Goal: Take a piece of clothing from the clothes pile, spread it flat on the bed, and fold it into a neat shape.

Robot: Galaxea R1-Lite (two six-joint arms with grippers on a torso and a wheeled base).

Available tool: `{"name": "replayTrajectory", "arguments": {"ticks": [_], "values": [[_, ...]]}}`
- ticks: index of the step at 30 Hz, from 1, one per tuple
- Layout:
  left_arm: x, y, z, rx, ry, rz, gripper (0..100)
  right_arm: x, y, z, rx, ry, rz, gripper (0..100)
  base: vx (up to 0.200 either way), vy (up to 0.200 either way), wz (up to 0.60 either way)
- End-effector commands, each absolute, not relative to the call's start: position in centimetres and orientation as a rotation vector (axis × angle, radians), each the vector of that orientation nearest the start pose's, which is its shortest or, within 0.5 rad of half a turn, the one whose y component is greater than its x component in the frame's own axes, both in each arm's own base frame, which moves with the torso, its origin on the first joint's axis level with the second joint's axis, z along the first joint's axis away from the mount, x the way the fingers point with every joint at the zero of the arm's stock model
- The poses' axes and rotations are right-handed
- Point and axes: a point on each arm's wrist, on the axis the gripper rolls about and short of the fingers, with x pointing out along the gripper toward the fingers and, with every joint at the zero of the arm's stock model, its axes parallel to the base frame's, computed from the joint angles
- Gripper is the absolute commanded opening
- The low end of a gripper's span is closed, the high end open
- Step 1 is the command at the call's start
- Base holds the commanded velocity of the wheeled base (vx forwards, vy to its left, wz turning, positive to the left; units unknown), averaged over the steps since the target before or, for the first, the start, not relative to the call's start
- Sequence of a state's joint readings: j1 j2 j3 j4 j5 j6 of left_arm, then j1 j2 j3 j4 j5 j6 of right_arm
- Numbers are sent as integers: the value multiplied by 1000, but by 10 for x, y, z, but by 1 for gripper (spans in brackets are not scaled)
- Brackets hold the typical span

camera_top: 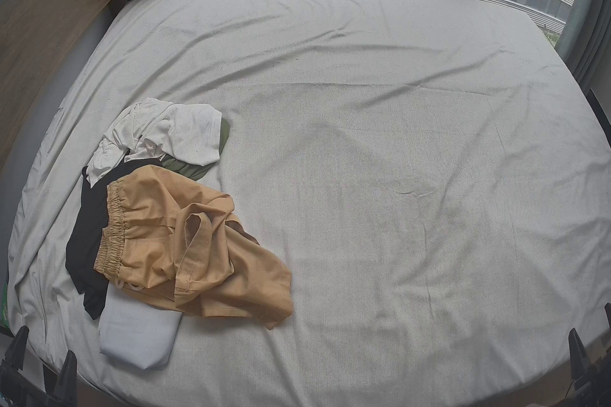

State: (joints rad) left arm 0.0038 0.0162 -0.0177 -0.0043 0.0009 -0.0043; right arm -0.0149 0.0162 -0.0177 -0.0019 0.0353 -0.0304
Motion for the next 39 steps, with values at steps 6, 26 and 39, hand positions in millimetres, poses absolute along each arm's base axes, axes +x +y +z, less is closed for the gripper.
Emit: {"name": "replayTrajectory", "arguments": {"ticks": [6,26,39], "values": [[-23,0,76,-5,0,6,100,-32,1,124,-44,-175,12,100,0,0,0],[-23,0,76,-11,0,6,100,21,5,215,114,-21,249,100,0,0,0],[-23,0,76,-12,-2,6,100,68,21,215,213,206,375,100,0,0,0]]}}
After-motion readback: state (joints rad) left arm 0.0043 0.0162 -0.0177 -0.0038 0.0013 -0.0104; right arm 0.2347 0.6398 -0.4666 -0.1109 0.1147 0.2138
